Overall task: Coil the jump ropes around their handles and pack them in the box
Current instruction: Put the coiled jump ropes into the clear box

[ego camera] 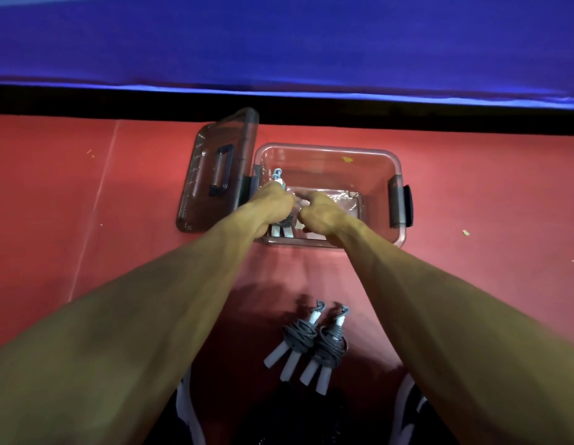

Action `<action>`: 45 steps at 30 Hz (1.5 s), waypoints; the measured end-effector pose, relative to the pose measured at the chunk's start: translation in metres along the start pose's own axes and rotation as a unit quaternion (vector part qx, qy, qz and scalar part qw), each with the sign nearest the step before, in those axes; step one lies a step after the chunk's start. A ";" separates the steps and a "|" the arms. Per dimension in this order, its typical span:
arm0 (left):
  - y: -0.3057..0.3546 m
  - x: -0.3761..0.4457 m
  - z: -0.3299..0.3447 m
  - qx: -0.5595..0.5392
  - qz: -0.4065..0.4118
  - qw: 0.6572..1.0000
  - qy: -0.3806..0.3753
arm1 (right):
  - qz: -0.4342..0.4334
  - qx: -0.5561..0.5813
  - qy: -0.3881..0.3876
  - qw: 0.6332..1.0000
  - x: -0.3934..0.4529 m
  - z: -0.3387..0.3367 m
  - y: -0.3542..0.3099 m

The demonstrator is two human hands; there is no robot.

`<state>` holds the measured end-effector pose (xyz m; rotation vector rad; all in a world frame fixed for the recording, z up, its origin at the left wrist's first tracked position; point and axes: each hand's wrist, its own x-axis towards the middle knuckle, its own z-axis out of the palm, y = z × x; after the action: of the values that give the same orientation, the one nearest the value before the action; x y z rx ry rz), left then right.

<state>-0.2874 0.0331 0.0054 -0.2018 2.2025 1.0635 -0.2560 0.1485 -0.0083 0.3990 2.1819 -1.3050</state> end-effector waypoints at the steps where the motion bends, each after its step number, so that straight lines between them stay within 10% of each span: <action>1: 0.000 -0.002 0.001 0.012 0.007 1.000 0.006 | 0.001 -0.006 0.002 1.000 -0.003 -0.001 -0.002; 11: 0.004 -0.088 0.026 0.000 0.134 0.978 0.161 | -0.076 -0.009 0.332 0.940 -0.082 0.013 -0.008; 23: -0.088 -0.125 0.067 0.160 -0.035 0.986 -0.045 | 0.177 0.000 0.112 0.978 -0.126 0.075 0.080; 45: -0.092 -0.124 0.080 0.116 -0.066 0.984 -0.121 | 0.171 0.048 0.115 0.977 -0.093 0.088 0.094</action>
<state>-0.1154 0.0147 -0.0102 -0.1074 2.0404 0.7126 -0.1055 0.1197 -0.0512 0.9599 2.1136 -1.2205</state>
